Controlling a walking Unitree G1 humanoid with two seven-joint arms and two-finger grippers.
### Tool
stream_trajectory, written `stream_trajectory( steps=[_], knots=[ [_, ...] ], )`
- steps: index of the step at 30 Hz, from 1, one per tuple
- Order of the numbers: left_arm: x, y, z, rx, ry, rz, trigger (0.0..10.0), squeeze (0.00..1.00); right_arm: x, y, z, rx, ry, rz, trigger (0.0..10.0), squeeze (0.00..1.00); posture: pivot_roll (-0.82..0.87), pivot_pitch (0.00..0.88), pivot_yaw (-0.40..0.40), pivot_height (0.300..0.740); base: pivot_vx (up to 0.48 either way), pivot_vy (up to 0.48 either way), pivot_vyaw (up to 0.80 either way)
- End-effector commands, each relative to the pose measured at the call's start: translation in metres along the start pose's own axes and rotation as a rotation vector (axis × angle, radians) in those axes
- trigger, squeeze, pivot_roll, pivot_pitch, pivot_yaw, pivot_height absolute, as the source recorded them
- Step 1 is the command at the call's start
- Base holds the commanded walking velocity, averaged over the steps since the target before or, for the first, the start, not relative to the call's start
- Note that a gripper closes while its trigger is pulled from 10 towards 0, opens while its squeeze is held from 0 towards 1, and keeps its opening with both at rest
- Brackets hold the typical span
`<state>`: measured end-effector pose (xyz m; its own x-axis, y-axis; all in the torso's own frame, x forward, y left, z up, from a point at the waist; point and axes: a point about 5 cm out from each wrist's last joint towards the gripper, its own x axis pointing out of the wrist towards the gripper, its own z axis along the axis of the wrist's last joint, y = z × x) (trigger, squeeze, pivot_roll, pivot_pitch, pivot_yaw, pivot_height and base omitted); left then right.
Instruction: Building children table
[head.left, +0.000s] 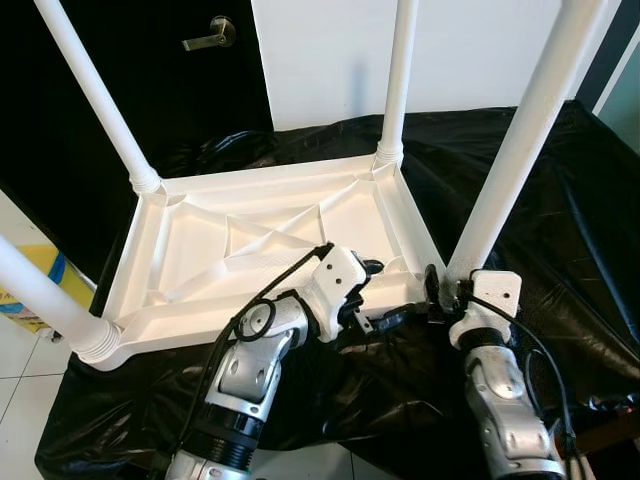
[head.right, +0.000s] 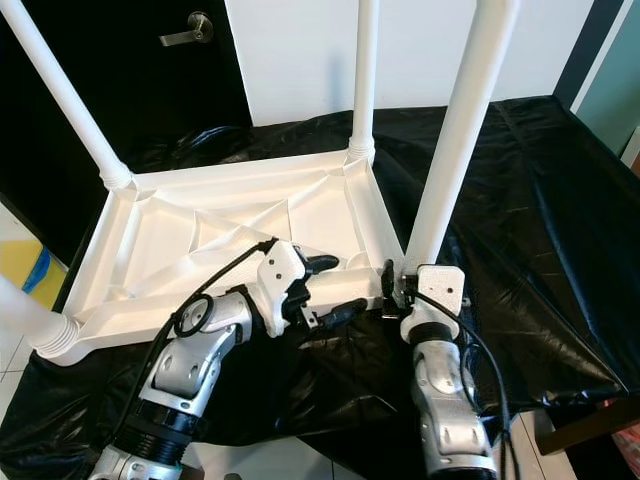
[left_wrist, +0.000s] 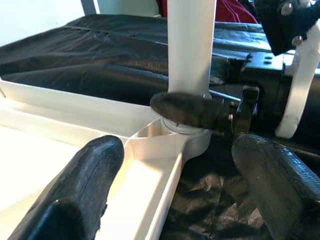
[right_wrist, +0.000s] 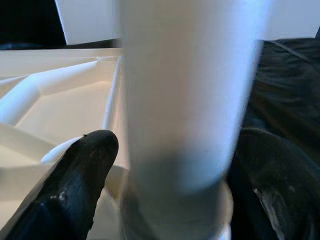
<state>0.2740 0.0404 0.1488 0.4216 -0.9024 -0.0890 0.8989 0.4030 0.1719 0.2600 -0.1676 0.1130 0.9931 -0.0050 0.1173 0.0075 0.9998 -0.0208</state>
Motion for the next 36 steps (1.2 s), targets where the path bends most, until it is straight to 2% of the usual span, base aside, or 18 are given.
stream_trajectory(
  steps=[1,2,4,7,8,12,14,19,20,21,22,28,29,33,34,36],
  knots=[
    [-0.004,0.007,-0.001,0.025,0.006,0.173,10.0,0.0,0.0,-0.001,0.003,0.004,-0.015,0.07,10.0,0.0,-0.15,0.073,0.062,0.74,0.0,0.0,0.0],
    [-0.005,0.007,-0.002,0.03,0.009,0.17,10.0,0.0,0.002,-0.005,0.004,0.002,-0.017,0.113,10.0,0.0,-0.15,0.077,0.06,0.74,0.0,0.0,0.0],
    [-0.005,0.007,-0.002,0.03,0.009,0.17,10.0,0.0,0.002,-0.005,0.004,0.002,-0.017,0.113,10.0,0.0,-0.15,0.077,0.06,0.74,0.0,0.0,0.0],
    [-0.008,0.008,-0.002,0.036,0.018,0.154,10.0,0.0,0.009,-0.009,0.007,-0.022,-0.017,0.233,10.0,0.0,-0.13,0.079,0.052,0.74,0.0,0.0,0.0],
    [-0.008,0.008,-0.002,0.036,0.018,0.154,10.0,0.0,0.009,-0.009,0.007,-0.022,-0.017,0.233,10.0,0.0,-0.13,0.079,0.052,0.74,0.0,0.0,0.0],
    [-0.014,0.012,0.004,0.022,0.008,0.1,10.0,0.0,0.024,-0.015,0.014,-0.088,-0.006,0.41,10.0,0.0,-0.1,0.088,0.035,0.74,0.0,0.0,0.0],
    [-0.014,0.012,0.004,0.022,0.008,0.1,10.0,0.0,0.024,-0.015,0.014,-0.088,-0.006,0.41,10.0,0.0,-0.1,0.088,0.035,0.74,0.0,0.0,0.0],
    [-0.017,0.018,0.009,0.035,0.01,0.093,10.0,0.0,0.039,-0.018,0.018,-0.14,0.004,0.504,10.0,0.0,-0.08,0.119,0.032,0.74,0.0,0.0,0.0],
    [-0.018,0.019,0.011,0.036,0.008,0.093,10.0,0.0,0.042,-0.019,0.018,-0.153,0.009,0.525,3.5,0.0,-0.07,0.129,0.034,0.74,0.0,0.0,0.0],
    [-0.018,0.019,0.011,0.036,0.008,0.093,10.0,0.0,0.042,-0.019,0.018,-0.153,0.009,0.525,3.5,0.0,-0.07,0.129,0.034,0.74,0.0,0.0,0.0],
    [-0.02,0.02,0.012,0.032,0.012,0.098,10.0,0.0,0.041,-0.02,0.015,-0.166,0.02,0.544,0.0,0.0,-0.08,0.138,0.035,0.74,0.0,0.0,0.0],
    [-0.025,0.02,0.008,0.01,0.021,0.106,10.0,0.0,0.035,-0.026,0.006,-0.173,0.054,0.566,0.0,0.0,-0.09,0.146,0.039,0.74,0.0,0.0,0.0],
    [-0.025,0.02,0.008,0.008,0.021,0.106,10.0,0.0,0.034,-0.027,0.005,-0.171,0.059,0.567,1.6,0.0,-0.09,0.146,0.039,0.74,0.0,0.0,0.0],
    [-0.025,0.02,0.007,0.01,0.021,0.105,10.0,0.0,0.033,-0.028,0.004,-0.166,0.067,0.561,1.6,0.0,-0.09,0.144,0.039,0.74,0.0,0.0,0.0],
    [-0.024,0.019,0.007,0.005,0.012,0.103,10.0,0.0,0.032,-0.029,0.003,-0.164,0.07,0.541,10.0,0.0,-0.11,0.138,0.037,0.74,0.0,0.0,0.0],
    [-0.023,0.018,0.005,0.001,0.013,0.103,10.0,0.0,0.03,-0.031,0.001,-0.161,0.072,0.512,10.0,0.0,-0.12,0.124,0.039,0.74,0.0,0.0,0.0]
  ],
)
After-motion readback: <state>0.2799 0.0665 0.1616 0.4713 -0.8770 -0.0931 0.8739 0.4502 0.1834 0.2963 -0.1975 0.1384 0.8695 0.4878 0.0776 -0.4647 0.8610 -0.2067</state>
